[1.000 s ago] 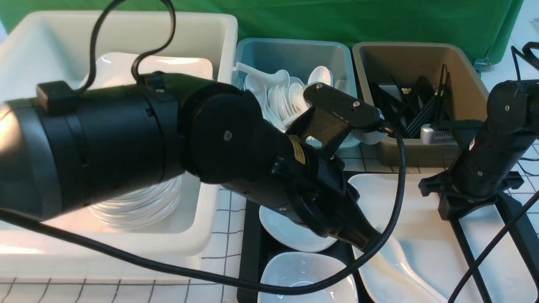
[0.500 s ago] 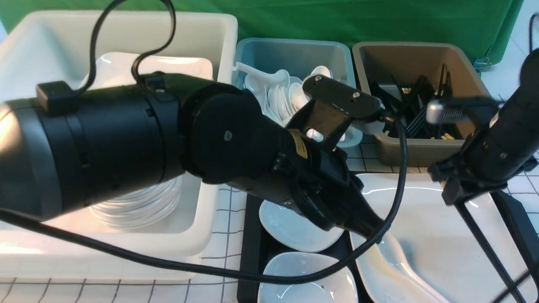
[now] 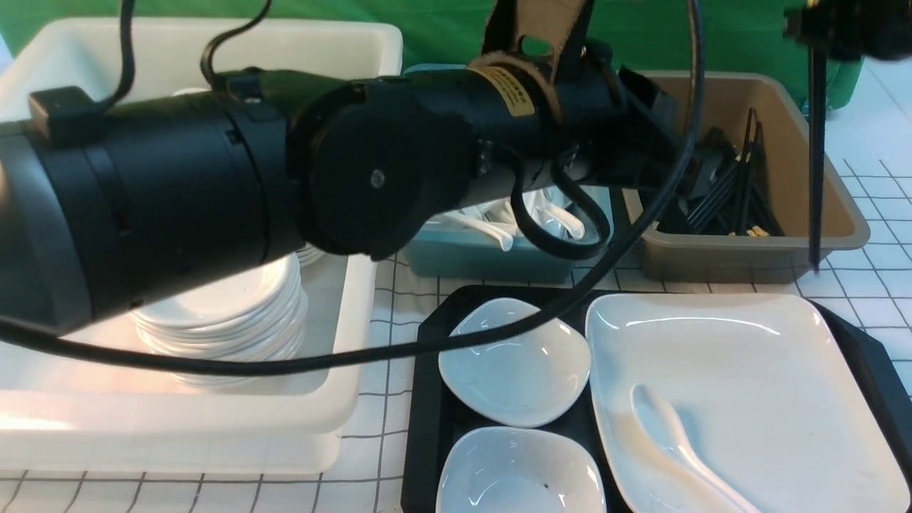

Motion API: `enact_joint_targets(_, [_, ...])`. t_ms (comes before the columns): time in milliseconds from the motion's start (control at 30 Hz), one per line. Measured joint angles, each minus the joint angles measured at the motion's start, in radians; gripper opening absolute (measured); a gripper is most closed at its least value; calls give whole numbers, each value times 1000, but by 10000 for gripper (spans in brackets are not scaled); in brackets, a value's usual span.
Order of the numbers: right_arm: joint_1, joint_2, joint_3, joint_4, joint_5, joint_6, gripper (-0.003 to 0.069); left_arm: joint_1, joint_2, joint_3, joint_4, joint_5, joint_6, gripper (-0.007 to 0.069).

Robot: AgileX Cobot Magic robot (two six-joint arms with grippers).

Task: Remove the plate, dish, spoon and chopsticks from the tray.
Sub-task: Use the right arm to put the chopsticks into the small storage box on the right

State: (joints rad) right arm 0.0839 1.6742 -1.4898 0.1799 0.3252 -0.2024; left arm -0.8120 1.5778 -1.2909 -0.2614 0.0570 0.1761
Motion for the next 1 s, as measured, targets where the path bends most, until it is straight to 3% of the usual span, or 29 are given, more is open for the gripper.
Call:
enact_joint_targets(200, [-10, 133, -41, 0, -279, 72, 138, 0, 0, 0, 48, 32, 0, -3])
enact_joint_targets(467, [-11, 283, -53, 2, -410, 93, 138, 0, 0, 0, 53, 81, 0, -3])
enact_joint_targets(567, [-11, 312, -53, 5, -397, 95, 159, 0, 0, 0, 53, 98, 0, -3])
enact_joint_targets(767, [-11, 314, -53, 5, -325, 95, 354, 0, 0, 0, 53, 98, -4, -3])
enact_joint_targets(900, [-11, 256, -53, 5, -193, 95, 372, 0, 0, 0, 53, 108, -10, -3])
enact_joint_targets(1000, [-11, 165, -53, 6, -48, 95, 347, 0, 0, 0, 53, 141, -37, -3])
